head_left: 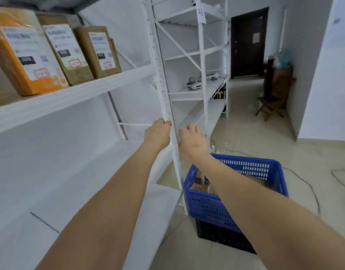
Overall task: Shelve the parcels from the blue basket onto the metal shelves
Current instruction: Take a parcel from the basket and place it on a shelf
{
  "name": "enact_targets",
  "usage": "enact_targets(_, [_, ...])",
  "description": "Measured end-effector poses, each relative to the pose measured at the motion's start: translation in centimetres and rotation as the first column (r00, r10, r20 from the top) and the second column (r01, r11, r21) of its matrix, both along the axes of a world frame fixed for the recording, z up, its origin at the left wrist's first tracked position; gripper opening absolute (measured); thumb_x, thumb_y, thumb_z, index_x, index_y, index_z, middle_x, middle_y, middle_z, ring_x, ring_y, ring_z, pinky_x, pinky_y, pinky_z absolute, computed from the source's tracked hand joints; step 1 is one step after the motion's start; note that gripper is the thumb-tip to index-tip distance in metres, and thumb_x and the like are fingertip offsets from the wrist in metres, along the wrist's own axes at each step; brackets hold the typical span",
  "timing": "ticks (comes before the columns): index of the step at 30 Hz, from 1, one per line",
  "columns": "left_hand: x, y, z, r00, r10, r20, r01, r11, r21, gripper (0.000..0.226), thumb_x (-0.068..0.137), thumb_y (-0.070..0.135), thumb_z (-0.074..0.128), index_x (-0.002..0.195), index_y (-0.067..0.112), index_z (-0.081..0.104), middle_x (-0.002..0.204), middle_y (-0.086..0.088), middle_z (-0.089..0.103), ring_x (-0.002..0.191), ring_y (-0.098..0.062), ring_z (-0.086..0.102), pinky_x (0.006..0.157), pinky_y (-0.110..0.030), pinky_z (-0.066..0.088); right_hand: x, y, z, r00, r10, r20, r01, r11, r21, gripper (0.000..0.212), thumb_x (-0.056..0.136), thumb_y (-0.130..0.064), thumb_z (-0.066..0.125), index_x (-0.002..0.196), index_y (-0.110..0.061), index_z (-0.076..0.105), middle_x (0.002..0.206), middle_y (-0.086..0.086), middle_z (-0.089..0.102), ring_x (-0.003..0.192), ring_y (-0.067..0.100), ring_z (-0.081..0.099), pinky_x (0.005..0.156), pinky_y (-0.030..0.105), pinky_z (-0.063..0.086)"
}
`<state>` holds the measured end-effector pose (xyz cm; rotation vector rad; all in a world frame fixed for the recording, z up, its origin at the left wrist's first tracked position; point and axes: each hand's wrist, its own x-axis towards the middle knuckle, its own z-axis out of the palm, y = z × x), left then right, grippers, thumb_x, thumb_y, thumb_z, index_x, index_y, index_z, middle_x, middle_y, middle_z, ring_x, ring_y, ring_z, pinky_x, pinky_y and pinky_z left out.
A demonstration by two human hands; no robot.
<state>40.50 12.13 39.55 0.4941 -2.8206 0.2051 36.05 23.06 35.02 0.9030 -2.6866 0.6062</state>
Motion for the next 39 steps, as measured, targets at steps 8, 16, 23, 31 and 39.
enact_targets(8, [-16.3,10.0,-12.1,0.977,-0.161,0.138,0.139,0.978,0.156,0.038,0.092,0.011,0.048,0.13,0.011,0.047,0.129,-0.008,0.048,0.119,-0.025,0.047,0.086,-0.039,0.046,-14.2,10.8,-10.5,0.979,-0.124,0.162,0.097,0.982,0.161,0.045,0.091,-0.021,0.056,0.134,-0.013,0.043,0.136,0.013,0.037,0.127,0.031,0.036,0.099,0.041,0.039])
enact_targets(16, [-26.4,13.7,-22.5,0.915,-0.231,0.331,0.13,0.945,0.3,0.04,0.093,0.013,0.05,0.132,0.012,0.047,0.13,-0.009,0.046,0.119,-0.028,0.048,0.092,-0.043,0.046,-25.0,16.1,-18.6,0.93,-0.239,0.28,0.138,0.931,0.337,0.051,0.09,-0.028,0.063,0.134,-0.014,0.041,0.137,0.013,0.036,0.127,0.031,0.036,0.1,0.044,0.041])
enact_targets(23, [-34.8,12.4,-30.5,0.86,-0.241,0.449,0.056,0.92,0.387,0.036,0.093,0.012,0.051,0.129,0.011,0.05,0.126,-0.011,0.05,0.117,-0.029,0.051,0.095,-0.043,0.045,-33.8,15.1,-25.3,0.897,-0.242,0.37,0.085,0.915,0.393,0.044,0.091,-0.025,0.058,0.131,-0.014,0.043,0.134,0.012,0.037,0.126,0.031,0.037,0.1,0.042,0.041])
enact_targets(31, [-41.1,6.1,-38.1,0.769,-0.11,0.63,-0.242,0.862,0.445,0.03,0.095,0.016,0.048,0.123,0.004,0.049,0.125,-0.014,0.053,0.108,-0.029,0.057,0.088,-0.038,0.05,-42.8,6.8,-32.1,0.852,-0.139,0.504,-0.096,0.906,0.412,0.04,0.093,-0.02,0.055,0.131,-0.016,0.044,0.134,0.011,0.037,0.126,0.031,0.038,0.101,0.043,0.041])
enact_targets(39, [-38.8,-1.2,-46.4,0.662,0.124,0.74,-0.564,0.732,0.382,0.031,0.099,0.011,0.036,0.12,-0.002,0.055,0.123,-0.016,0.058,0.11,-0.03,0.057,0.081,-0.032,0.045,-43.4,-0.9,-42.2,0.609,-0.003,0.793,-0.478,0.796,0.37,0.057,0.098,-0.038,0.048,0.148,-0.017,0.029,0.148,0.012,0.031,0.132,0.033,0.038,0.104,0.043,0.038])
